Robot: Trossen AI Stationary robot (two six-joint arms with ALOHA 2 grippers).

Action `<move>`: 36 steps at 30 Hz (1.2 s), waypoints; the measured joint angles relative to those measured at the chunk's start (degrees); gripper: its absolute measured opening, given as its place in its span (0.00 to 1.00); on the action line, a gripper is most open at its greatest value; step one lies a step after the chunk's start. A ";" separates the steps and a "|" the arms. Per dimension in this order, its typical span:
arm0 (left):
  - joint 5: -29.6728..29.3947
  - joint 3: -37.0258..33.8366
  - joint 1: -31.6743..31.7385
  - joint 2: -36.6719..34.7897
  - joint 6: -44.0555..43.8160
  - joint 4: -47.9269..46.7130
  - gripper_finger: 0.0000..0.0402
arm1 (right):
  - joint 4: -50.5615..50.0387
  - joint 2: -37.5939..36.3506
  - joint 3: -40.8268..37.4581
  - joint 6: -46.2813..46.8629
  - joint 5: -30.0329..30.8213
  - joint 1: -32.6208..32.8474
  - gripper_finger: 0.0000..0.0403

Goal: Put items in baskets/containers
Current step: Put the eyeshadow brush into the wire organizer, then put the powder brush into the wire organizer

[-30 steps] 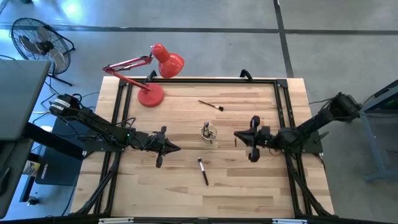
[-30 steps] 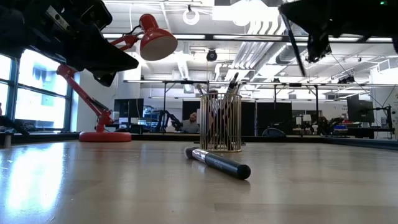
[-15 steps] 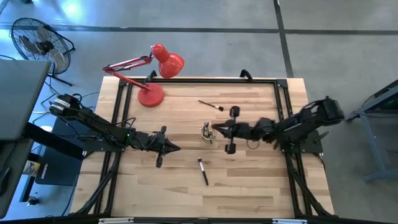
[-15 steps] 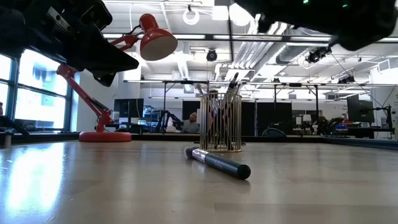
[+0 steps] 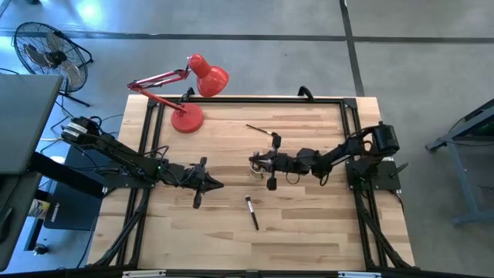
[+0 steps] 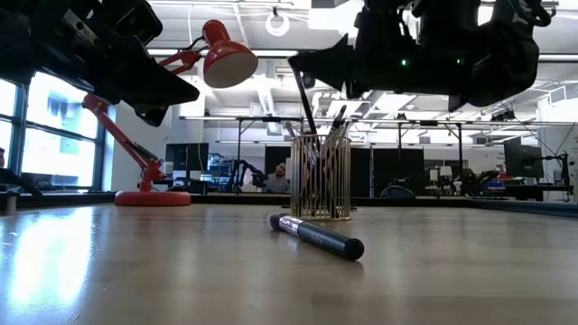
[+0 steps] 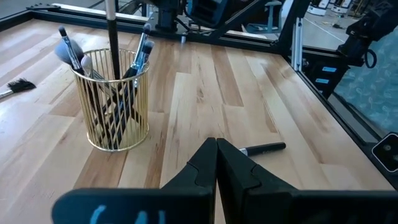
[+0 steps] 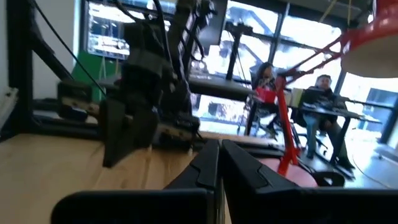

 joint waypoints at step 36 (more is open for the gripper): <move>0.80 0.00 0.01 0.04 -0.24 -0.89 0.00 | -18.91 -11.47 0.00 -3.80 10.45 1.48 0.36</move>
